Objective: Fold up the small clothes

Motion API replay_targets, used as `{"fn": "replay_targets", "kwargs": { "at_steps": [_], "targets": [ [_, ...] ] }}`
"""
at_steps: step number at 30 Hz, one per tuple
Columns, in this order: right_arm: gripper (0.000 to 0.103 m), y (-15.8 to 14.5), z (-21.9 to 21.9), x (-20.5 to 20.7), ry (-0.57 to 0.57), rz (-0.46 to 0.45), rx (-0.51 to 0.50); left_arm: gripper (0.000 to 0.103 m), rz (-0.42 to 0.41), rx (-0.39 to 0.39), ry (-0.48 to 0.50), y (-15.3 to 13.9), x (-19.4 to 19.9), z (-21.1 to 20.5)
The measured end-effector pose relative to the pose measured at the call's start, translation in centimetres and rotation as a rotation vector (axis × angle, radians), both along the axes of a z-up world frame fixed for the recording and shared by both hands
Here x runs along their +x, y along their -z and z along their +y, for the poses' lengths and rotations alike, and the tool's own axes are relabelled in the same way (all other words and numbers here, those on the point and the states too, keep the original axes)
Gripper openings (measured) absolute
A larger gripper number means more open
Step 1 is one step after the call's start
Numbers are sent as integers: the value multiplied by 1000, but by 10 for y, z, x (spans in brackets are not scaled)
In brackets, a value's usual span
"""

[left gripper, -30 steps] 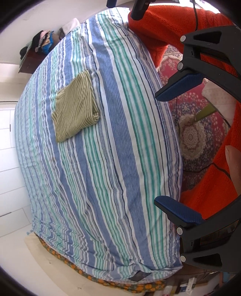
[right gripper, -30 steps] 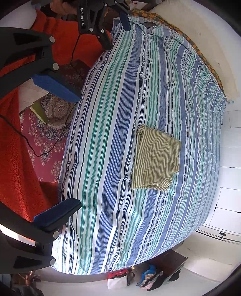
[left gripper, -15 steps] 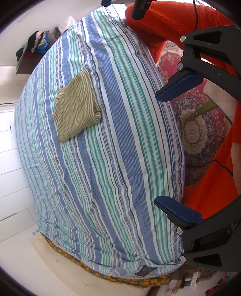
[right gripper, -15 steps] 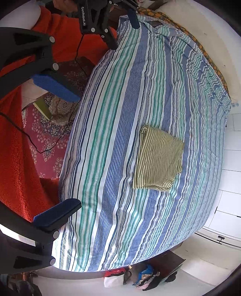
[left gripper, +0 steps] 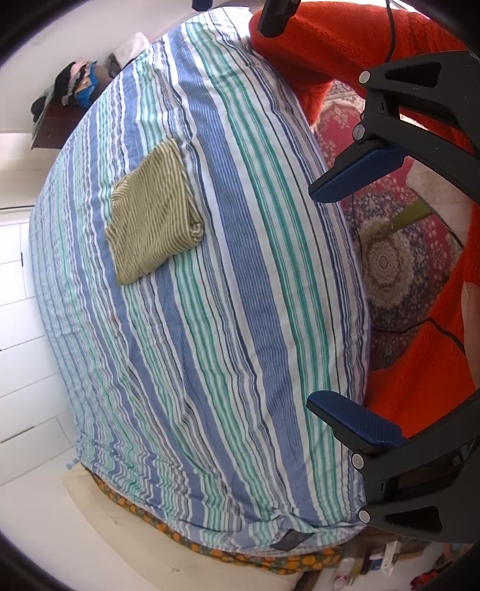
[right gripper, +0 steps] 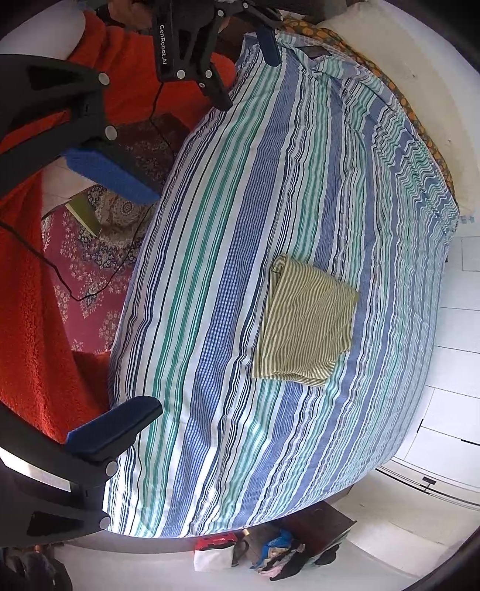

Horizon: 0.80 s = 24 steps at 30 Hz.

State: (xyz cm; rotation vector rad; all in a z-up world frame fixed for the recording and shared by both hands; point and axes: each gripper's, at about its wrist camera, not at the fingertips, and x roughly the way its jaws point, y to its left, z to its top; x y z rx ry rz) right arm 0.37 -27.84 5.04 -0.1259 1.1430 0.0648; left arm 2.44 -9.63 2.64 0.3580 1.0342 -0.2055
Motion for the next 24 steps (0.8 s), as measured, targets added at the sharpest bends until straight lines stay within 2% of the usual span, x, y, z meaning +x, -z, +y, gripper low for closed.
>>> {"fn": "replay_targets", "kwargs": {
  "at_steps": [24],
  "targets": [
    [102,4,-4,8,16,-4,-2,102,19,-1,-5,4,7,-6]
  ]
}}
